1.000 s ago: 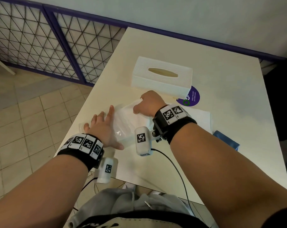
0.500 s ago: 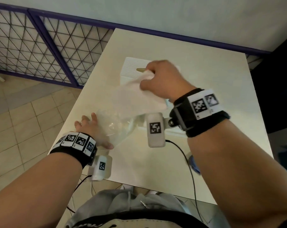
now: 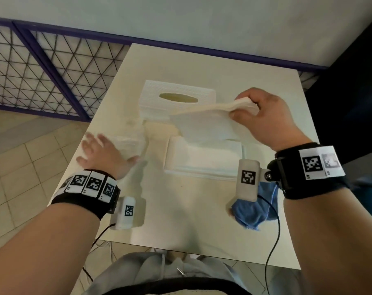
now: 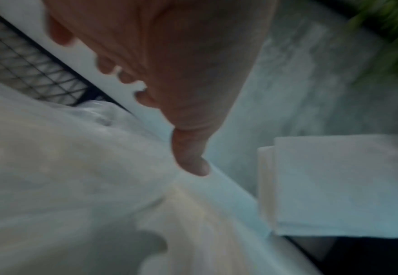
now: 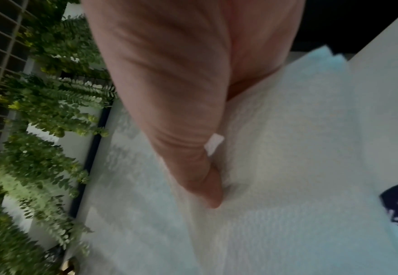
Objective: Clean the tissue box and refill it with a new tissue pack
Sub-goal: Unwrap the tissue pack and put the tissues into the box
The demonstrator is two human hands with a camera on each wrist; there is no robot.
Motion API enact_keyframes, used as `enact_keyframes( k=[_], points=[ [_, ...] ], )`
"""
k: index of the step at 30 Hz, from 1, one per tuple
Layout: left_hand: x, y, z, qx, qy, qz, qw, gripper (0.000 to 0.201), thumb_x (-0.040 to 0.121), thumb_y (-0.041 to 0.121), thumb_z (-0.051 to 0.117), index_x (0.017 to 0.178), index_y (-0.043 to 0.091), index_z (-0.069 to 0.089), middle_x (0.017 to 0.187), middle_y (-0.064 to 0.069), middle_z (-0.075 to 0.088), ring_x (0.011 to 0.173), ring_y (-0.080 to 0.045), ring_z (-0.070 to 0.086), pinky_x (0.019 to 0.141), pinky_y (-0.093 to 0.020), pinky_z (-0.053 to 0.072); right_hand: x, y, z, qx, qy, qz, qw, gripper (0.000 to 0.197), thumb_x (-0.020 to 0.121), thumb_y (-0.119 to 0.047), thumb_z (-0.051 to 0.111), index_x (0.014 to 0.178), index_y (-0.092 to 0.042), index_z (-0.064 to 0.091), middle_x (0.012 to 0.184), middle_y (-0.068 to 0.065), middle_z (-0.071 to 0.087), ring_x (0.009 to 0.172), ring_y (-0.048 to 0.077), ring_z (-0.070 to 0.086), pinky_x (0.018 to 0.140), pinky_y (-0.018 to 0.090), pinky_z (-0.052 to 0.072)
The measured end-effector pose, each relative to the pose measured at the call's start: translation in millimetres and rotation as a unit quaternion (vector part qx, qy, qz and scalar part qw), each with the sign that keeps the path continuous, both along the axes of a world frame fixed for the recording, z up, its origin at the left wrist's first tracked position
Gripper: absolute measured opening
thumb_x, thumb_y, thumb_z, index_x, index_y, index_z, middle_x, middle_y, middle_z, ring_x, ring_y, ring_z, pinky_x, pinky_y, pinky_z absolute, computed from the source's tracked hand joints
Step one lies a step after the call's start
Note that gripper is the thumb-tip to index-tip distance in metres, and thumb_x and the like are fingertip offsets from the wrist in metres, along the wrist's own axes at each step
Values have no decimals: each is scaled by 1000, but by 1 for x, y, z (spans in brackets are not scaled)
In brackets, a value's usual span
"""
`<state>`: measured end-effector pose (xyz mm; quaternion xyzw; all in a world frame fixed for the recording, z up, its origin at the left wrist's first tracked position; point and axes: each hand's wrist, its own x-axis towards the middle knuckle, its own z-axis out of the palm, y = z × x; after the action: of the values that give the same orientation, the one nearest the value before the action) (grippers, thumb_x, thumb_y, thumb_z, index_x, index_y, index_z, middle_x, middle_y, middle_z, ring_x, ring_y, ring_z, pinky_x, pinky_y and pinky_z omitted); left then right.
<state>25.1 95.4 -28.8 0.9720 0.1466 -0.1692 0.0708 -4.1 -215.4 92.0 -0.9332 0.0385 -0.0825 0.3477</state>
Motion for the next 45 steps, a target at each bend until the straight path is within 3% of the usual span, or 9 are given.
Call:
enact_keyframes(
  k=[3, 8, 11, 15, 19, 23, 29, 40, 45],
  points=[
    [2, -27, 20, -193, -95, -125, 969, 127, 61, 71, 69, 153, 18, -1, 162, -7, -8, 149, -26, -2, 116, -50, 15, -10, -5, -9, 80, 8, -3, 997, 13, 81, -20, 72, 91, -23, 66, 77, -15, 60, 62, -12, 52, 57, 2, 37],
    [9, -65, 21, -600, -2, -79, 796, 151, 31, 60, 91, 150, 41, 0, 157, 8, 17, 140, -8, 24, 113, -36, 27, -23, -10, -18, 251, 13, -21, 968, 20, 79, -9, 75, 80, -26, 65, 71, -12, 62, 58, -6, 55, 54, 8, 42],
    [13, -80, 18, -657, 17, -49, 752, 127, 34, 47, 95, 143, 24, 36, 137, -4, 55, 123, -17, 55, 104, -39, 44, -25, -17, -26, 290, 26, -35, 956, 20, 78, -10, 76, 81, -27, 66, 74, -9, 67, 63, 2, 62, 58, 15, 51],
    [15, -98, 20, -651, -61, -19, 756, 62, 60, 20, 88, 116, 6, 65, 110, -9, 72, 102, -21, 69, 97, -46, 51, -23, -32, -41, 244, 22, -74, 967, 19, 78, -20, 76, 80, -33, 63, 77, -9, 68, 65, 4, 64, 60, 22, 56],
    [14, -111, 18, -648, -101, -28, 755, 30, 77, 4, 73, 101, 21, 65, 101, 5, 73, 98, -16, 70, 92, -39, 53, -24, -40, -65, 235, 1, -105, 966, 22, 80, -21, 75, 80, -37, 59, 80, -12, 63, 61, -8, 56, 60, 11, 48],
    [7, -114, 2, -630, -96, -34, 770, 33, 85, -2, 66, 101, 25, 58, 100, 8, 68, 87, 1, 67, 90, -32, 50, -30, -40, -92, 241, 5, -110, 964, 28, 80, -16, 74, 80, -38, 57, 84, -17, 60, 71, -6, 55, 67, 8, 43],
    [-9, -115, -15, -664, -72, 16, 745, 50, 52, 7, 75, 93, 27, 56, 103, -14, 62, 95, -29, 60, 85, -44, 52, -36, -33, -128, 311, 68, -139, 938, 54, 59, -2, 74, 91, -38, 51, 91, -3, 61, 83, 18, 61, 72, 34, 54],
    [-13, -124, -32, -641, -116, 64, 756, 47, 57, -1, 56, 95, 26, 57, 92, -9, 64, 86, -25, 62, 80, -39, 54, -25, -26, -141, 344, 74, -167, 921, 53, 68, 16, 55, 88, -33, 54, 81, 6, 61, 73, 23, 60, 64, 28, 51],
    [-14, -120, -25, -618, -200, -30, 760, 67, 60, -3, 57, 117, 31, 47, 99, 4, 57, 83, -5, 58, 71, -18, 50, -30, -29, -136, 290, -31, -101, 951, 88, 66, 15, 54, 120, -53, 41, 99, -3, 57, 84, 8, 59, 77, 17, 50]
  ],
)
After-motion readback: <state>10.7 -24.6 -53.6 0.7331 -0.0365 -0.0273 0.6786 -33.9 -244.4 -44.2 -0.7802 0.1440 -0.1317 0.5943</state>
